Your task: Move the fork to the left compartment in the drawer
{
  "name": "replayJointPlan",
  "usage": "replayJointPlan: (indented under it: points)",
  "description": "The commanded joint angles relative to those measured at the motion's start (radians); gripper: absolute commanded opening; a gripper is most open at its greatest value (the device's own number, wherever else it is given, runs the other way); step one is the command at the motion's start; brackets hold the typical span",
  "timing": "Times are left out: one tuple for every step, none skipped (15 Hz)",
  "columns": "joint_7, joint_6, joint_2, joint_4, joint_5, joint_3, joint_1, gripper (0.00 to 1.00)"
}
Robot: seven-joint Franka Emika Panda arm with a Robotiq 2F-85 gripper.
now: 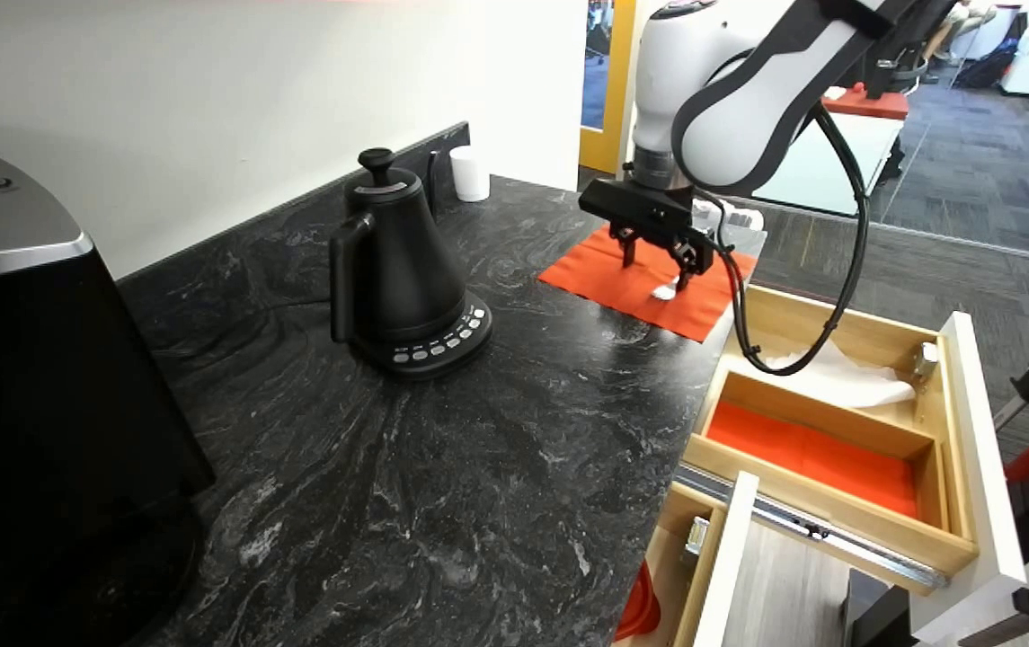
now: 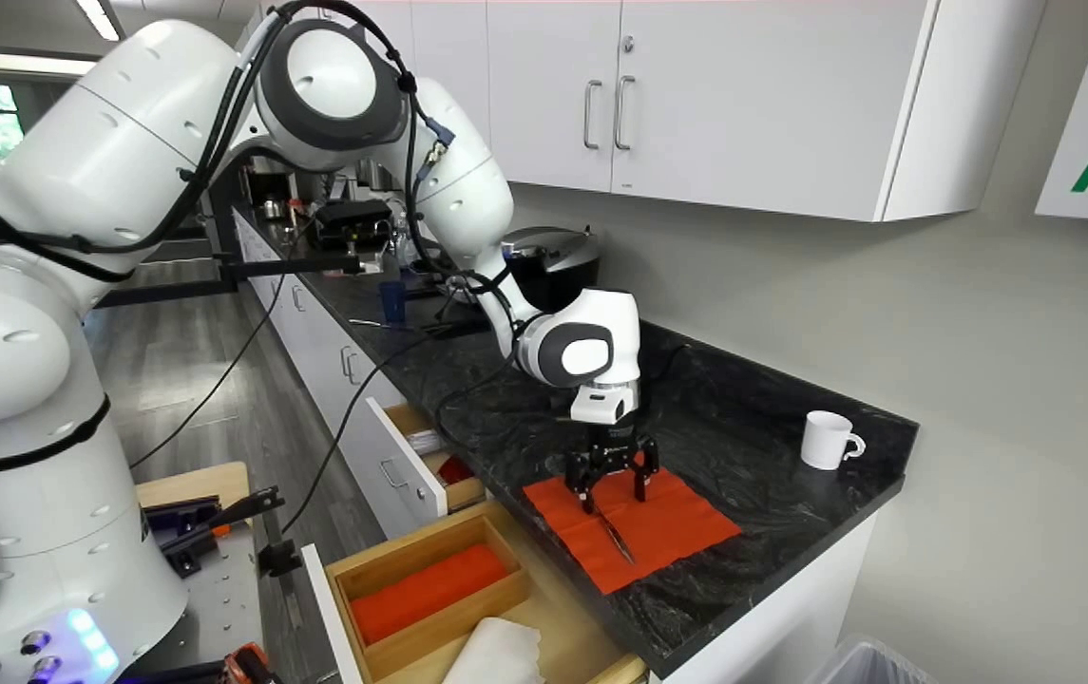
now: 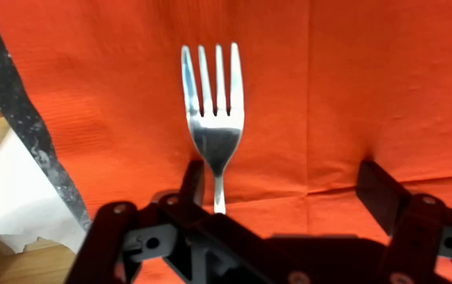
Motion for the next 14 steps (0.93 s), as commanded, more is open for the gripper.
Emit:
replayJointPlan:
  points:
    - [0.052,-0.027,-0.047,-0.058,-0.006,-0.018,0.011,1.00]
    - [0.061,-0.024,-0.048,-0.063,-0.009,-0.022,0.014,1.00]
    - [0.067,-0.019,-0.050,-0.067,-0.013,-0.026,0.018,1.00]
    - [0.073,-0.014,-0.052,-0.070,-0.017,-0.031,0.022,1.00]
    - [0.070,0.001,-0.060,-0.078,-0.019,-0.028,0.021,1.00]
    - [0.071,0.010,-0.071,-0.087,-0.024,-0.031,0.026,1.00]
    - [0.076,0.023,-0.088,-0.101,-0.035,-0.040,0.038,1.00]
    - [0.079,0.028,-0.101,-0.109,-0.044,-0.048,0.048,1.00]
    - [0.085,0.031,-0.108,-0.112,-0.053,-0.057,0.058,1.00]
    - [0.093,0.022,-0.110,-0.107,-0.060,-0.064,0.065,1.00]
    - [0.098,0.008,-0.113,-0.103,-0.063,-0.066,0.068,1.00]
    - [0.106,0.001,-0.114,-0.102,-0.068,-0.070,0.072,1.00]
    - [0.110,-0.010,-0.117,-0.101,-0.068,-0.068,0.070,1.00]
    - [0.119,-0.028,-0.113,-0.095,-0.068,-0.068,0.068,1.00]
